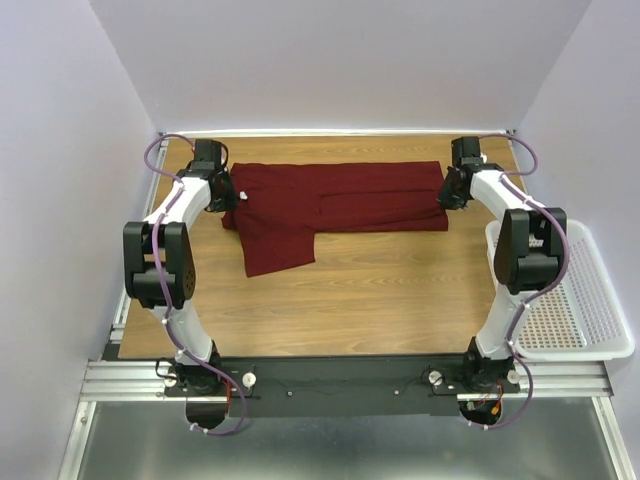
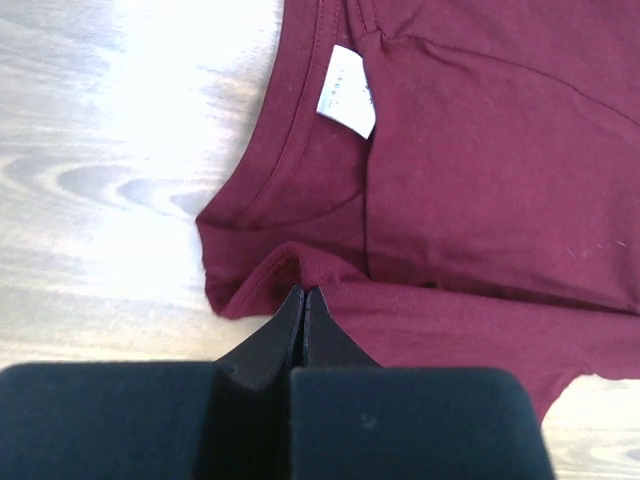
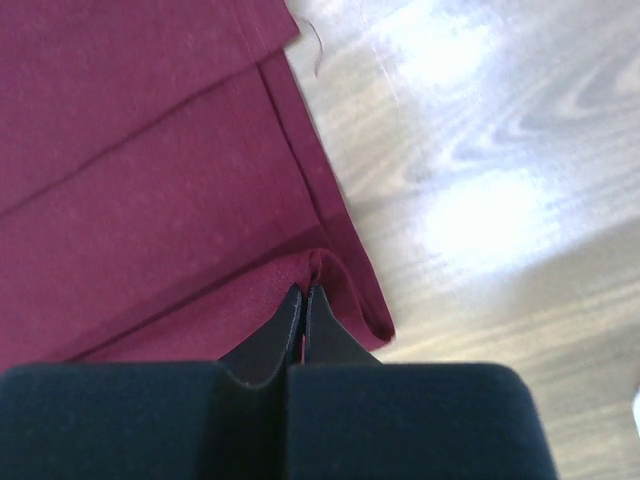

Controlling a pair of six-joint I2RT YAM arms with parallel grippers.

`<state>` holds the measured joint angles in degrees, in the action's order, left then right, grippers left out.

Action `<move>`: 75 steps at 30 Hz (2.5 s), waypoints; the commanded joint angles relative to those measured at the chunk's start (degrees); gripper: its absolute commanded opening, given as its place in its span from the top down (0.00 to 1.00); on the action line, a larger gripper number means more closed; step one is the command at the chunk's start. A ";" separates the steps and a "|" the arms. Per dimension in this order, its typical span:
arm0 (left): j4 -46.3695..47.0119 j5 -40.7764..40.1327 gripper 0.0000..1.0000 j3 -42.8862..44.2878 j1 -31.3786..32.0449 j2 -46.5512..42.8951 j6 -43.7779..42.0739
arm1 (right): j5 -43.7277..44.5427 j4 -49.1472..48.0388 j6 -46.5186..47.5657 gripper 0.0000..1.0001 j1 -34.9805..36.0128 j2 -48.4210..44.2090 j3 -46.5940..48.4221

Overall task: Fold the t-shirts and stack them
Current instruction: Fold the tshirt

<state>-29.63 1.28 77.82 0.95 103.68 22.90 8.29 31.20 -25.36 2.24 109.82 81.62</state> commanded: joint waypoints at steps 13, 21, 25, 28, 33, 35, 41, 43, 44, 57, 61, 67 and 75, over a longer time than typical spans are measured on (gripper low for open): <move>-0.61 0.48 1.00 8.22 -1.74 3.20 -1.71 | 3.39 0.79 1.46 0.99 -0.75 3.47 6.44; 1.32 0.74 1.00 8.40 -2.09 7.15 -1.10 | 3.04 0.79 1.37 0.98 -0.92 7.51 8.64; 2.99 1.62 1.00 8.22 -2.18 8.99 -1.10 | 2.61 0.70 1.11 0.98 -0.92 10.32 10.04; 4.22 1.71 1.00 7.61 -2.09 9.96 -1.10 | 2.08 0.70 0.93 0.95 -0.92 11.46 10.48; 5.10 0.22 0.60 7.17 -2.01 9.00 -1.01 | 1.11 0.70 0.76 0.71 -0.92 11.38 11.19; 5.11 -0.83 0.49 6.82 -1.92 7.08 -0.92 | 1.02 0.79 0.93 0.55 -0.92 9.90 11.10; 5.28 -6.02 0.34 2.96 -1.04 -0.92 -0.92 | -0.47 0.79 1.20 0.45 -0.83 3.48 7.94; 4.93 -7.25 0.29 -0.55 1.86 -5.05 -0.57 | -1.26 0.70 0.85 0.44 -0.75 -0.37 4.79; 4.58 -7.86 0.29 -1.78 2.82 -6.37 -0.31 | -1.26 0.70 0.76 0.43 -0.66 -1.96 3.47; 5.81 -8.40 0.34 -21.13 19.25 -11.32 4.79 | -10.05 -2.63 1.19 0.33 1.45 -22.80 -18.68; 6.60 -9.54 0.41 -20.70 20.76 -7.45 4.53 | -11.72 -2.90 1.20 0.33 1.63 -25.00 -22.64; 7.13 -12.79 0.46 -20.08 21.29 -5.59 4.79 | -12.95 -3.69 1.37 0.33 1.71 -27.29 -25.55; 8.01 -14.20 0.63 -20.08 22.08 -3.22 4.79 | -14.01 -4.22 1.37 0.33 1.80 -26.59 -26.08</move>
<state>-22.57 -10.70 57.56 22.28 97.93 27.14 -3.84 28.08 -24.36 3.68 83.68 56.36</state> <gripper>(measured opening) 0.444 0.671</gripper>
